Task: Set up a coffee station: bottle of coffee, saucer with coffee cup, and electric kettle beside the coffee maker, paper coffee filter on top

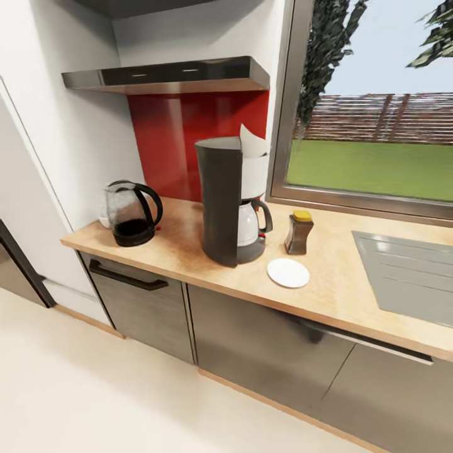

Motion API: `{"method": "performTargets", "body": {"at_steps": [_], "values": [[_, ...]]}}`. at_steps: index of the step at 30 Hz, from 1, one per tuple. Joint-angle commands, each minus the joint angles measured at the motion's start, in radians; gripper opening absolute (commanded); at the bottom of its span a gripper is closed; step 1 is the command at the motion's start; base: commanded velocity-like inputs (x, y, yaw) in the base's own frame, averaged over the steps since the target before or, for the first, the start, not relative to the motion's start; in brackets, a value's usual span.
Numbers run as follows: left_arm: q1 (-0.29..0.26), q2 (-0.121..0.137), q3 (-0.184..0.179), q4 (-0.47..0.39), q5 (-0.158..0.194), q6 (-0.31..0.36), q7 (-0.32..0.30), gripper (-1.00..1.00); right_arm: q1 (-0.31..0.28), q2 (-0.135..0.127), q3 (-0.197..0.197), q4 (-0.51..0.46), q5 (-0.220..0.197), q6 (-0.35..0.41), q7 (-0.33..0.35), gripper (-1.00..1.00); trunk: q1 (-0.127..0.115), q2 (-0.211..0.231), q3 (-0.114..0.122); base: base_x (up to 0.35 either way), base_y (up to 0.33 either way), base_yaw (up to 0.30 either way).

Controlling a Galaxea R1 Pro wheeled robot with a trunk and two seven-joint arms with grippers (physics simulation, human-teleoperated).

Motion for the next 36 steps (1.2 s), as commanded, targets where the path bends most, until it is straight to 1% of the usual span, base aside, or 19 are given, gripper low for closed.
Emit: {"method": "performTargets", "body": {"at_steps": [1,11,21,30,36], "values": [[0.0,0.0,0.006,0.0,-0.005,0.01,-0.003,1.0,-0.001,0.001,0.008,0.004,-0.005,-0.009,0.004,1.0,0.0,-0.001,-0.001,0.152,0.264,-0.008],[0.0,0.0,0.006,0.0,-0.005,0.01,-0.003,1.0,-0.001,0.004,0.009,0.004,-0.004,-0.009,0.004,1.0,0.0,-0.001,-0.001,0.136,0.284,-0.002],[0.0,0.0,0.006,0.0,-0.005,0.01,-0.003,1.0,-0.001,0.004,0.009,0.003,-0.004,-0.009,0.005,1.0,0.0,-0.001,-0.001,0.018,0.298,0.0],[0.0,0.0,0.006,0.0,-0.005,0.01,-0.003,1.0,-0.001,0.004,0.009,0.003,-0.004,-0.009,0.006,1.0,0.0,-0.001,-0.001,0.001,0.081,0.0],[0.0,0.0,0.006,0.0,-0.005,0.01,-0.003,1.0,-0.001,0.004,0.009,0.003,-0.004,-0.009,0.006,1.0,0.0,-0.001,-0.001,0.0,0.232,0.0]]}}
